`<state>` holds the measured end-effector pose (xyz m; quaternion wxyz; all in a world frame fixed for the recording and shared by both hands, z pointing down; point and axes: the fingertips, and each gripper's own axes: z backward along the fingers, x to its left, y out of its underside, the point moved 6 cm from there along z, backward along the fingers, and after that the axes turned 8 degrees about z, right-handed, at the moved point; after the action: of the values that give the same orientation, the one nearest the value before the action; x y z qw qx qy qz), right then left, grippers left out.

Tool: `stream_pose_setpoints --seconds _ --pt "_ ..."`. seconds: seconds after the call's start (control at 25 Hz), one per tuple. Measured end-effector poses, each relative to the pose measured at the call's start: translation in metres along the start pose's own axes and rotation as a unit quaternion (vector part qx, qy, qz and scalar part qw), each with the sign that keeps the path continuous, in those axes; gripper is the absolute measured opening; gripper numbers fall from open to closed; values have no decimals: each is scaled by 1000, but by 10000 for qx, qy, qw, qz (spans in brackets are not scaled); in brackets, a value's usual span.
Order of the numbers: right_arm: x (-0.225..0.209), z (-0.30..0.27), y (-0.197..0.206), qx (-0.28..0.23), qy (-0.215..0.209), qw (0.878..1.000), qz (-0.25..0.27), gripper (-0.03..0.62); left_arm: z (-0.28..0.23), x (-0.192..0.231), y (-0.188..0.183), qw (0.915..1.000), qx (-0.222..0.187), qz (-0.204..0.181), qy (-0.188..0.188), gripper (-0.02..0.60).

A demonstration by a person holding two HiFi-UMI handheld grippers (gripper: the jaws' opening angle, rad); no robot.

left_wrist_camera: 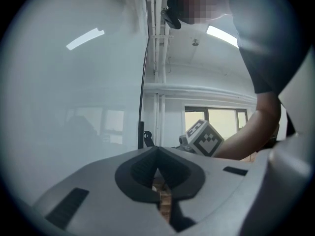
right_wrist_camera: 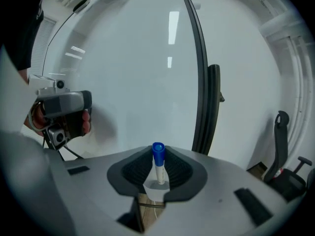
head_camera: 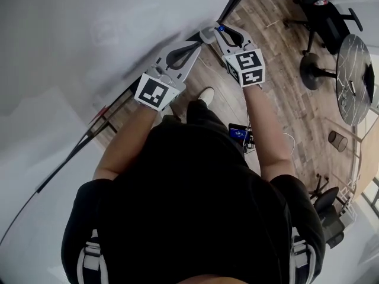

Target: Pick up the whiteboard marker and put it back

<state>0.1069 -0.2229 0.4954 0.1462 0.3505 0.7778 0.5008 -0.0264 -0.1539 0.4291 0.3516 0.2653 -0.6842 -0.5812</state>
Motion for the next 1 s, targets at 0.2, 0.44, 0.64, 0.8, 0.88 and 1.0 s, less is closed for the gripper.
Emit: stream_pose_setpoints --seconds 0.2,0.44,0.64,0.8,0.88,1.0 --pt "9 -12 11 173 -77 9998 66 72 0 3 2 10000 37 4 -46 3" --pt "13 -22 22 348 -136 9993 97 72 -1 4 -1 10000 23 -10 -63 3" --pt "15 -29 30 358 -155 9991 147 74 -3 5 5 10000 52 -18 -79 3" --pt "15 -30 28 356 -217 9990 167 77 -3 4 2 9999 67 8 -86 3" --pt "16 -31 29 389 -279 9988 117 82 -2 4 1 9999 74 -9 -90 3" --pt "19 -30 31 441 -311 9985 74 127 0 3 0 9999 73 -16 -84 3"
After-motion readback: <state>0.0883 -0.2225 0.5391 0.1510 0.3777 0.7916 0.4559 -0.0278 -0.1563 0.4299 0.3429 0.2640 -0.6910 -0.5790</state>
